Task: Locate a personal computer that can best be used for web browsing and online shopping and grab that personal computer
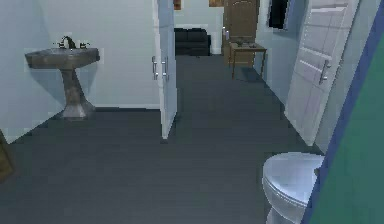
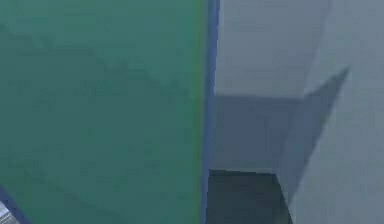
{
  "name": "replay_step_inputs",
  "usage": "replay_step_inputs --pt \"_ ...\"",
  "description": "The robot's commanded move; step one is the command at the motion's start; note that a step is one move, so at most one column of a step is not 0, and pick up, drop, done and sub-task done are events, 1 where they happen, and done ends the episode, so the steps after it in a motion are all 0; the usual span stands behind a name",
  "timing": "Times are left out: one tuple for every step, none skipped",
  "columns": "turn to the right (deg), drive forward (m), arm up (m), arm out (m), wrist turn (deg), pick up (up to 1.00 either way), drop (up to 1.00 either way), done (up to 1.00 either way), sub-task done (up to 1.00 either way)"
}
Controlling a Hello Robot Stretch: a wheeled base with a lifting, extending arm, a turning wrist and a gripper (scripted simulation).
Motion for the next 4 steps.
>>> replay_step_inputs --pt "0.0 1.00 0.00 0.00 0.0 0.00 0.00 0.00 0.00" --pt "0.0 0.65 0.00 0.00 0.0 0.00 0.00 0.00 0.00" --pt "21.0 0.00 0.00 0.00 0.0 0.00 0.00 0.00 0.00" --pt "0.0 0.90 0.00 0.00 0.0 0.00 0.00 0.00 0.00"
